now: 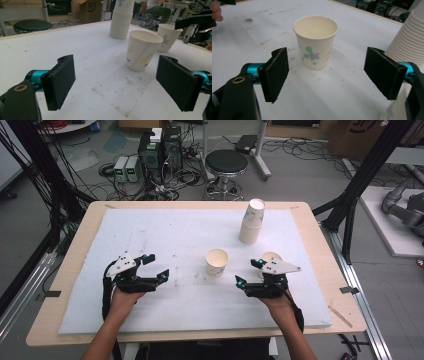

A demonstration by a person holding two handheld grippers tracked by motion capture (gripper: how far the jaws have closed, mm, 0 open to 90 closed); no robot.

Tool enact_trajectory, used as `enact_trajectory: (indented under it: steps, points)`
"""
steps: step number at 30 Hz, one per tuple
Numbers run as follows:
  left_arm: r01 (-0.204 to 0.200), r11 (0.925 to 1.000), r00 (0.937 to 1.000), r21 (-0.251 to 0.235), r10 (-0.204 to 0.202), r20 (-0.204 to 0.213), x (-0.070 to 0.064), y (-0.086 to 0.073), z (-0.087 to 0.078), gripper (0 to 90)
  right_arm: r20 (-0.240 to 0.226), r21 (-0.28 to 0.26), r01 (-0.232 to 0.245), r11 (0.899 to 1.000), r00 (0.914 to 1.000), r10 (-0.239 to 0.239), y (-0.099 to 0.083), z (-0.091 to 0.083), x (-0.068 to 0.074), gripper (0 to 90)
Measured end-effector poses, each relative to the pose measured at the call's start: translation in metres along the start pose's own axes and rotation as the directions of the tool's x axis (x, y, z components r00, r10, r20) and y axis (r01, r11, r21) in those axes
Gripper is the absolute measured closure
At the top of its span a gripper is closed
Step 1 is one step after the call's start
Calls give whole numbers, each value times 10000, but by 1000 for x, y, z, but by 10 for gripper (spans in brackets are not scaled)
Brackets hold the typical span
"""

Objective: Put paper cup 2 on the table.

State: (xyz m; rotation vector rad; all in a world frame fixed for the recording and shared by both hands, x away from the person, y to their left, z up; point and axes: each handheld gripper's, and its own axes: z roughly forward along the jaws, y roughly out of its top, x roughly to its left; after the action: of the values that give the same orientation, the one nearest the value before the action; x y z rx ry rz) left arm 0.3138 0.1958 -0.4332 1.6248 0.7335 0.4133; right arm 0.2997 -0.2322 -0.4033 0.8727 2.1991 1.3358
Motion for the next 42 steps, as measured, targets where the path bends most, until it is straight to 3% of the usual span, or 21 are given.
enact_trajectory:
  steps: [7, 18, 27, 42]
  points:
    - [-300, 9993, 9995, -206, 302, 97, -5, 3, -4, 161, 560, -402, -102, 9991, 9984, 125, -11, -29, -11, 206]
    - [-402, 9979, 9992, -510, 405, 37, -9, 4, -10, 161, 1219, -797, -304, 9964, 9917, 400, -29, -65, -12, 206]
    - [-498, 9975, 9987, -492, 502, 61, -14, 5, -11, 162, 1451, -954, -275, 9951, 9886, 413, -33, -75, -12, 206]
    - [-463, 9979, 9989, -445, 464, 13, -12, 3, -12, 162, 1463, -940, -42, 9956, 9891, 180, -33, -72, -10, 206]
